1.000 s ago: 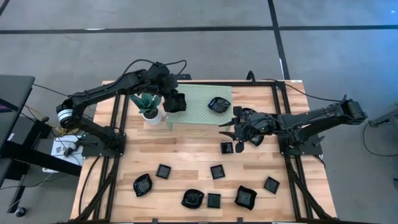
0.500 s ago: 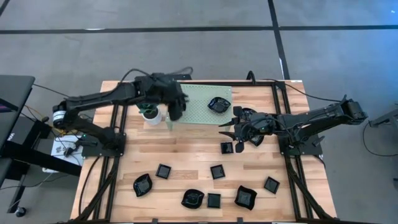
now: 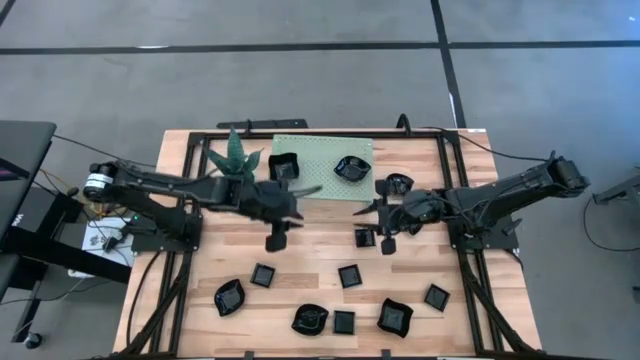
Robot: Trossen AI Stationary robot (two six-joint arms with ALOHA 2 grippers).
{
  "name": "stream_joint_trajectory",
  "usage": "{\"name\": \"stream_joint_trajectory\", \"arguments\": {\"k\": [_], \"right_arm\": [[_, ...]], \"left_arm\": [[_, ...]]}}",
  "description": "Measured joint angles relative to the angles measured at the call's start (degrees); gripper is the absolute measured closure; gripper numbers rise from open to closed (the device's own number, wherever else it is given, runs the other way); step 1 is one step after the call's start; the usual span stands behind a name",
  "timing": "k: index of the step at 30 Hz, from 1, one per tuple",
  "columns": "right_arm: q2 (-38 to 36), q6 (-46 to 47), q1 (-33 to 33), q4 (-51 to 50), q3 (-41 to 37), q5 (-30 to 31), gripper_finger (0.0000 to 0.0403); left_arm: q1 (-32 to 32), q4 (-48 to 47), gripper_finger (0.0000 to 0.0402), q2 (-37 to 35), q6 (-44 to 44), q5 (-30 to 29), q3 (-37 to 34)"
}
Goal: Pick & Place Mini shaped plates
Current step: Stack the distorted square plate on top of the other distorted square plate on the shelf
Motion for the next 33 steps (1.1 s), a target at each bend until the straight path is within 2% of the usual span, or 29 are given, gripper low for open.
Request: {"name": "stream_joint_trajectory", "arguments": {"k": [8,13,19,24,28,33], "right_arm": [[0.1,16.3,10.9,-5.6,0.0,0.2,0.0294],[3.5,25.8,17.2,-6.1,0.0,0.5,0.0294],[10.7,41.2,19.8,-11.3,0.9,-1.9,0.0294],[16.2,42.6,21.4,-18.1,6.7,-3.3,0.0294],[19.4,44.2,22.5,-26.2,13.0,-7.9,0.0294],[23.2,53.7,23.8,-35.3,20.4,-16.6,0.0294]], "left_arm": [[-4.5,18.2,0.0307,0.0,-1.1,0.0,-11.6],[-4.5,21.3,0.0307,0.0,-1.2,-0.3,-13.6],[-4.5,22.7,0.0307,0.0,-1.1,-2.4,-13.6],[-4.1,23.4,0.0307,0.0,-1.1,-2.4,-13.6],[-4.1,23.7,0.0307,0.0,-1.1,-2.4,-13.6],[-4.1,23.8,0.0307,0.0,-1.1,-2.4,-13.6]]}}
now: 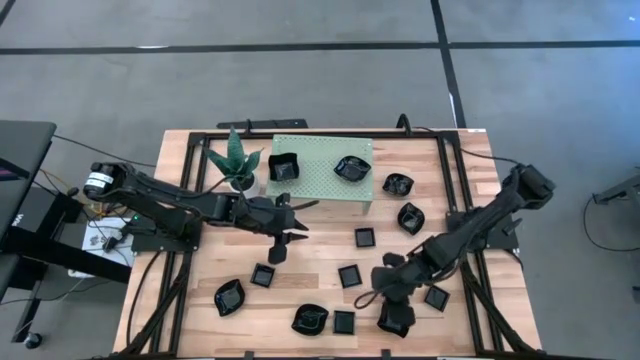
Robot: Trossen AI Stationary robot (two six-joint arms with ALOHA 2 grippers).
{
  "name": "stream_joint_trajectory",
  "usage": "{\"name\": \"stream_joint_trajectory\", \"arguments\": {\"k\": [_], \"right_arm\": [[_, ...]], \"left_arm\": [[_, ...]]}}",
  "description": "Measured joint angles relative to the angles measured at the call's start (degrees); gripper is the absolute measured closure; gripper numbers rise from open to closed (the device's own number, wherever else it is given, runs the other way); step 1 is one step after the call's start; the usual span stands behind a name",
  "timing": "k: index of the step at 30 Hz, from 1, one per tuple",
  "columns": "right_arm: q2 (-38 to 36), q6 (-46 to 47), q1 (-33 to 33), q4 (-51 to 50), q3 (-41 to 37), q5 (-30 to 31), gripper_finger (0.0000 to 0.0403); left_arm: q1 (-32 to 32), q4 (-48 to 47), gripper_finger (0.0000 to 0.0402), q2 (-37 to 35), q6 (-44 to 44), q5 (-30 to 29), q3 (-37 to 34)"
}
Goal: Pick & Place Mini shaped plates
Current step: Stack the distorted square plate on top of the other distorted square plate on the shelf
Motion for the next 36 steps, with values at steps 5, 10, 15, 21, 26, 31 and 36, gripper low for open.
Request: {"name": "stream_joint_trajectory", "arguments": {"k": [5,10,15,21,26,31,36], "right_arm": [[4.0,4.0,1.5,-1.0,3.4,-5.8,0.0294],[9.2,6.9,1.9,-0.4,5.8,-7.4,0.0294],[14.1,13.7,2.5,-0.4,9.3,-11.7,0.0294],[18.2,21.2,5.1,-0.1,13.1,-10.8,0.0294],[22.3,23.3,6.8,-0.7,14.5,-9.6,0.0294],[24.0,23.8,7.1,-2.3,16.0,-6.8,0.0294],[24.3,23.0,6.7,-9.6,20.0,-6.4,0.0294]], "left_arm": [[0.0,0.2,0.0307,0.0,0.0,0.0,0.0],[0.0,0.4,0.0307,0.0,-1.5,0.0,0.0],[-0.1,0.6,0.0307,0.0,-2.9,0.0,0.0],[0.7,1.6,0.0307,0.0,-2.8,0.0,0.0],[1.5,2.7,0.0307,0.0,-2.8,0.0,0.0],[2.1,4.1,0.0307,0.0,-2.8,0.0,0.0],[2.1,4.9,0.0307,0.0,-2.8,0.0,0.0]]}}
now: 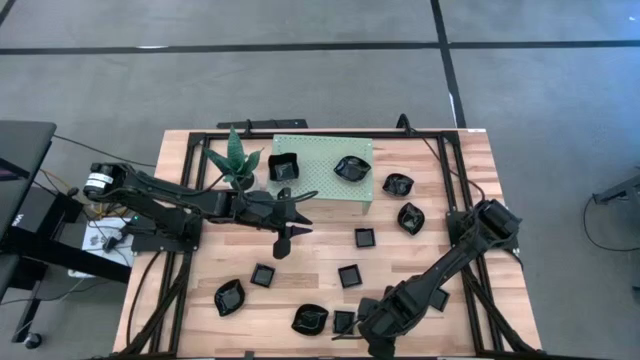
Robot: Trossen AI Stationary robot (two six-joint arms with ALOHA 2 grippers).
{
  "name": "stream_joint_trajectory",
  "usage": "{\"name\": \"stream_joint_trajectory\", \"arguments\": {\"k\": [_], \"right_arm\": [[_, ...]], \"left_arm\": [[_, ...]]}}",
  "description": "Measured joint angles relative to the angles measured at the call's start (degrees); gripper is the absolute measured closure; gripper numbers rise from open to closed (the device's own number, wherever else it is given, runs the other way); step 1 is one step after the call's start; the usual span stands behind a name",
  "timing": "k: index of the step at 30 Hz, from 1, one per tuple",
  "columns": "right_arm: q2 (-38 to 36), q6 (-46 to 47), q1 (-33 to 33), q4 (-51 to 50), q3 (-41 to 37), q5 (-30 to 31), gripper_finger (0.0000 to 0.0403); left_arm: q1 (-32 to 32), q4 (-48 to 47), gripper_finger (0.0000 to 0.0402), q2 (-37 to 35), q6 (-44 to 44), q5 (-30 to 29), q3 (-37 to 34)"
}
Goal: Pick & Place Mini shaped plates
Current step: Stack the distorted square plate on top of the other distorted square plate on the shelf
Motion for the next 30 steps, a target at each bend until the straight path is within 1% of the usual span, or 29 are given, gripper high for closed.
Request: {"name": "stream_joint_trajectory", "arguments": {"k": [4,6,8,13,18,23,26,30], "right_arm": [[0.0,-0.2,-0.1,-8.5,3.6,1.8,0.0294],[0.0,-0.3,0.2,-10.6,4.0,3.4,0.0294],[0.1,-0.3,0.3,-11.5,4.0,3.7,0.0294],[0.4,-4.0,0.2,-9.0,4.0,3.3,0.0294],[0.4,-6.2,0.2,-8.9,3.9,3.4,0.0294],[0.4,-5.9,0.2,-8.1,2.2,3.4,0.0294],[0.4,-4.4,0.2,-6.2,0.4,2.9,0.0294],[0.4,-3.9,0.2,-3.9,0.1,2.3,0.0294]], "left_arm": [[0.0,0.1,0.0307,0.0,0.0,0.0,0.0],[0.0,0.1,0.0307,0.0,-0.1,0.0,0.0],[0.0,0.1,0.0307,0.0,-0.1,0.0,0.0],[-0.2,0.1,0.0307,0.0,-0.5,0.0,0.0],[-0.2,0.1,0.0307,0.0,-2.0,0.0,0.0],[-0.2,0.1,0.0307,0.0,-2.0,0.0,0.0],[-0.2,0.1,0.0307,0.0,-2.0,0.0,0.0],[-0.2,0.1,0.0307,0.0,-1.9,0.0,0.0]]}}
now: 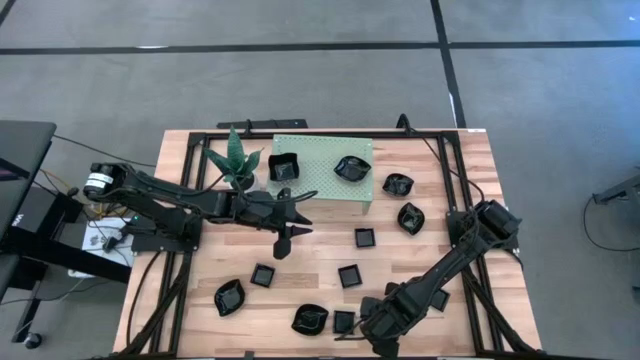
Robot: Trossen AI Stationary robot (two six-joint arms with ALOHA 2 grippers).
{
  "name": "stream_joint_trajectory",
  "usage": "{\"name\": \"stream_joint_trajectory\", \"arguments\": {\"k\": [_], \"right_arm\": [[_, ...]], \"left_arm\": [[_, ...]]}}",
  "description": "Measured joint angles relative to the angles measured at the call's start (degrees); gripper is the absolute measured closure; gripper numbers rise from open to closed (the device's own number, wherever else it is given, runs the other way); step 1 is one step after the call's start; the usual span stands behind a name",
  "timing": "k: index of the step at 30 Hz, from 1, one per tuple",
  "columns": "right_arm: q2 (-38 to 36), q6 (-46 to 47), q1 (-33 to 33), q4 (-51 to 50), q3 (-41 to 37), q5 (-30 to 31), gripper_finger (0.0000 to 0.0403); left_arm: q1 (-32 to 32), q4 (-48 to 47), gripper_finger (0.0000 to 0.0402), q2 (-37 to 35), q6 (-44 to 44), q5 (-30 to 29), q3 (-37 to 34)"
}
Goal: Pick & Place Mini shaped plates
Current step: Stack the distorted square plate on top of the other distorted square plate on the shelf
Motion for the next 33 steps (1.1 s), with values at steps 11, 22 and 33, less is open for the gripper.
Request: {"name": "stream_joint_trajectory", "arguments": {"k": [11,22,33], "right_arm": [[0.0,-0.9,0.5,-0.2,0.0,3.1,0.0294],[0.0,-0.9,0.5,0.6,-0.4,3.5,0.0294],[0.0,-1.6,0.3,4.5,-4.5,3.0,0.0296]], "left_arm": [[0.0,0.0,0.0307,0.0,0.0,0.0,0.0],[0.0,0.0,0.0307,0.0,0.0,0.0,0.0],[0.0,0.0,0.0307,0.0,0.0,0.0,0.0]]}}
